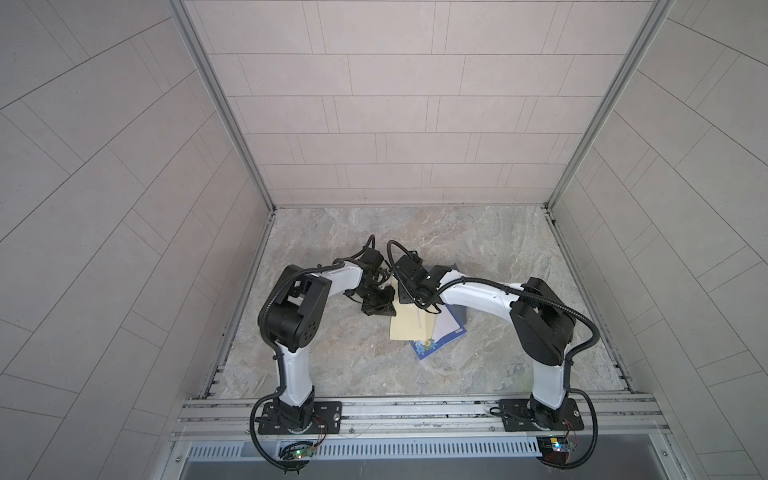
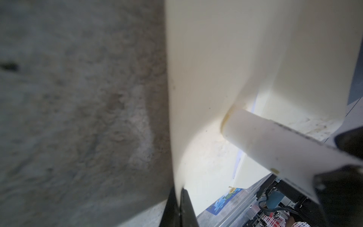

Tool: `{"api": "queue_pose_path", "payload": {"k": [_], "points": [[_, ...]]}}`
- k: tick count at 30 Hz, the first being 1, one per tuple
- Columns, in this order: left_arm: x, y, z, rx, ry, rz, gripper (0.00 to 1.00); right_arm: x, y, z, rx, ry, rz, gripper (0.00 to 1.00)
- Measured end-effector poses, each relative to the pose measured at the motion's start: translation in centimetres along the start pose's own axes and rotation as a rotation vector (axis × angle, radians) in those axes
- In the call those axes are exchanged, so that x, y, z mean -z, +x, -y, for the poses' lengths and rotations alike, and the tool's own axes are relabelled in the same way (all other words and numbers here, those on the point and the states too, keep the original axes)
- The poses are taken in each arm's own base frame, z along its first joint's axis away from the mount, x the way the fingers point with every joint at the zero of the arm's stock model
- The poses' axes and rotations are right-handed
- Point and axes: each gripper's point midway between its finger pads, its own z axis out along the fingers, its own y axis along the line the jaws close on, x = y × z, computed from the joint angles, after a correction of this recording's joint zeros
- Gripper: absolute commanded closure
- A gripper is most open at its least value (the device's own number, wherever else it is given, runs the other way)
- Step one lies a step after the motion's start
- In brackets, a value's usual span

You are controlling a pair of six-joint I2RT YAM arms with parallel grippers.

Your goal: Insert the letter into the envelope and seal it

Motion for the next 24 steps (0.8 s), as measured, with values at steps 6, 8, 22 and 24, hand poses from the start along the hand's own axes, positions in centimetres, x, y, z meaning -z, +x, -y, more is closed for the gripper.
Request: {"api": "queue_pose_path", "payload": {"k": [6,8,22,24], "points": [[0.0,0.0,0.0,0.0,0.0,0.0,1.0,1.1,0.5,0.4,-0.022,-0.112,0.025,1.0],[0.0,0.0,0.0,0.0,0.001,0.0,1.0,2.3,0.1,1.0,-0.053,-0.169,0.047,1.0],[0.0,0.0,0.0,0.0,0.0,0.0,1.0,3.9,-3.9,10.9,-0.36,-0.203,0.247,1.0],[0.0,0.0,0.0,0.0,0.0,0.0,1.0,2.7,-2.8,11.7,-0.368,-0.176,0.231,0.98]]}}
